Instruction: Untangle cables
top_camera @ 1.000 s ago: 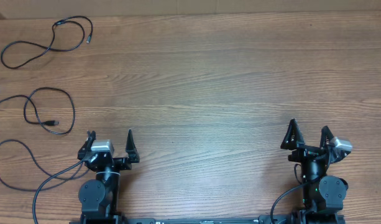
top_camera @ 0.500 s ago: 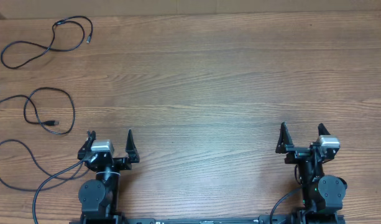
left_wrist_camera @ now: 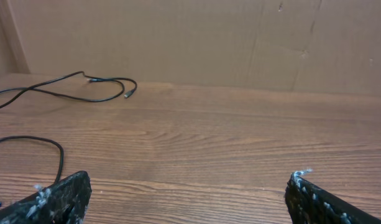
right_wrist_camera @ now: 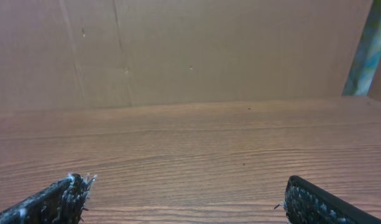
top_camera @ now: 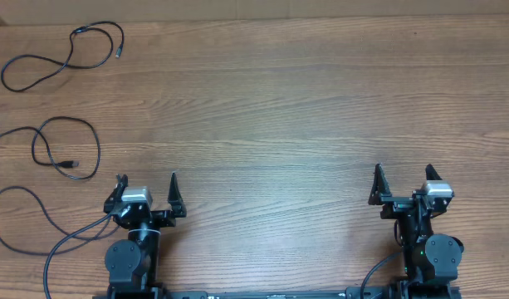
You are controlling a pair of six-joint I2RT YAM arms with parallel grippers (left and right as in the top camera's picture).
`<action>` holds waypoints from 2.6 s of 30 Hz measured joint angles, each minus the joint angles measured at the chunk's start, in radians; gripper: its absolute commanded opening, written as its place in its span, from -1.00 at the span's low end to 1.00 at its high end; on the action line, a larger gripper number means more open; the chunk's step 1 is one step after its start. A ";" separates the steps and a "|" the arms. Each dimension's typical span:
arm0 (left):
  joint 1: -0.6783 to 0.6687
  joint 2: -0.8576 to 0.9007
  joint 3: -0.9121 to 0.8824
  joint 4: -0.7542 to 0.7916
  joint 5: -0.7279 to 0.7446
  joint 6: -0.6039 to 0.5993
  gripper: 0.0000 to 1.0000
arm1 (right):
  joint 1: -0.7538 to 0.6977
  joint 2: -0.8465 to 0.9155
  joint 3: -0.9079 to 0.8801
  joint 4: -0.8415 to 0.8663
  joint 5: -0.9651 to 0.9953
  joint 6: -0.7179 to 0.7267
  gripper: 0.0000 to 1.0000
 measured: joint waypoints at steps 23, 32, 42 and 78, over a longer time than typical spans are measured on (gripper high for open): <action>0.000 0.000 0.000 0.000 0.000 0.000 0.99 | 0.000 0.000 0.000 0.000 0.000 -0.033 1.00; 0.000 0.000 0.000 0.000 0.000 0.000 0.99 | 0.000 0.000 0.000 0.000 0.000 -0.051 1.00; 0.000 0.000 0.000 0.000 0.000 0.000 0.99 | 0.000 0.000 0.000 0.001 0.000 -0.059 1.00; 0.000 0.000 0.000 0.000 0.000 0.000 0.99 | 0.000 0.000 0.000 0.001 0.000 -0.059 1.00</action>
